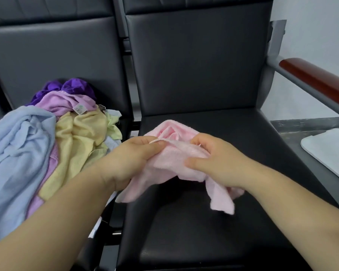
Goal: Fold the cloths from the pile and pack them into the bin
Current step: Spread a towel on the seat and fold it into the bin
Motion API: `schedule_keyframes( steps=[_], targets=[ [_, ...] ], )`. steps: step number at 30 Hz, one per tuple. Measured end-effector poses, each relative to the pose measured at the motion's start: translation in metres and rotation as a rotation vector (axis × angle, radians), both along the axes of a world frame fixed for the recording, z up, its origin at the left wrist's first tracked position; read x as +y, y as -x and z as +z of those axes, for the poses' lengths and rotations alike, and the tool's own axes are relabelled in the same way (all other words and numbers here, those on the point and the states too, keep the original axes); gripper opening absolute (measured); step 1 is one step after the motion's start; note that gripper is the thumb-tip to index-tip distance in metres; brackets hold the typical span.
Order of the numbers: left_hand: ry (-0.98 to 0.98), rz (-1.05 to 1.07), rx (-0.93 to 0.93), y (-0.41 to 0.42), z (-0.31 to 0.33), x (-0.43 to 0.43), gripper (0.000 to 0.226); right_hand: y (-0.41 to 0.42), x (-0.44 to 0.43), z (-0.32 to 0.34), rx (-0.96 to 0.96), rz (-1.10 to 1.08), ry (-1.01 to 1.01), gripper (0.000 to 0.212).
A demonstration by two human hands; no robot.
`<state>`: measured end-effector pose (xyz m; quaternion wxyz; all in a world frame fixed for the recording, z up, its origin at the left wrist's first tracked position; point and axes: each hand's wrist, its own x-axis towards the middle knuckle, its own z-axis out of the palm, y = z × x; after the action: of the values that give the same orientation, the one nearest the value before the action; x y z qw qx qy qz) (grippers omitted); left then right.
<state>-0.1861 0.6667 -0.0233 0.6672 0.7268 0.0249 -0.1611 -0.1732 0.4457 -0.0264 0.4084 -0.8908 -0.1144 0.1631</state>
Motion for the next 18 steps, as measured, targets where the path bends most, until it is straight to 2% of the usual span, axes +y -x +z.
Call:
schedule_keyframes(
  steps=[2, 6, 9, 11, 13, 14, 15, 17, 18],
  targets=[
    [-0.081, -0.019, -0.046, 0.002, 0.000, -0.002, 0.029, 0.001, 0.000, -0.004, -0.142, -0.015, 0.088, 0.006],
    [-0.359, -0.129, -0.161, 0.004, 0.004, -0.004, 0.042, -0.004, -0.008, -0.001, -0.426, -0.138, 0.174, 0.023],
    [-0.584, -0.201, -0.285, 0.004, 0.006, -0.004, 0.036, -0.007, -0.015, 0.005, -0.347, -0.242, 0.079, 0.038],
    [-0.699, -0.193, -0.326, 0.004, 0.005, -0.002, 0.026, -0.006, -0.015, 0.009, -0.160, -0.295, -0.139, 0.042],
    [-0.648, -0.117, -0.295, 0.004, 0.002, 0.001, 0.022, -0.004, -0.013, 0.013, 0.021, -0.303, -0.369, 0.030],
    [-0.561, -0.031, -0.275, 0.004, 0.001, 0.000, 0.020, -0.002, -0.014, 0.014, 0.045, -0.247, -0.398, 0.017],
    [-0.462, 0.079, -0.272, 0.004, 0.001, -0.001, 0.020, -0.001, -0.016, 0.016, 0.035, -0.169, -0.336, 0.006],
    [-0.221, 0.244, -0.220, 0.005, 0.007, -0.003, 0.023, 0.001, -0.015, 0.018, -0.021, 0.060, 0.022, 0.017],
    [-0.091, 0.231, -0.165, 0.005, 0.010, -0.003, 0.024, 0.002, -0.012, 0.016, -0.038, 0.160, 0.211, 0.014]
  ],
)
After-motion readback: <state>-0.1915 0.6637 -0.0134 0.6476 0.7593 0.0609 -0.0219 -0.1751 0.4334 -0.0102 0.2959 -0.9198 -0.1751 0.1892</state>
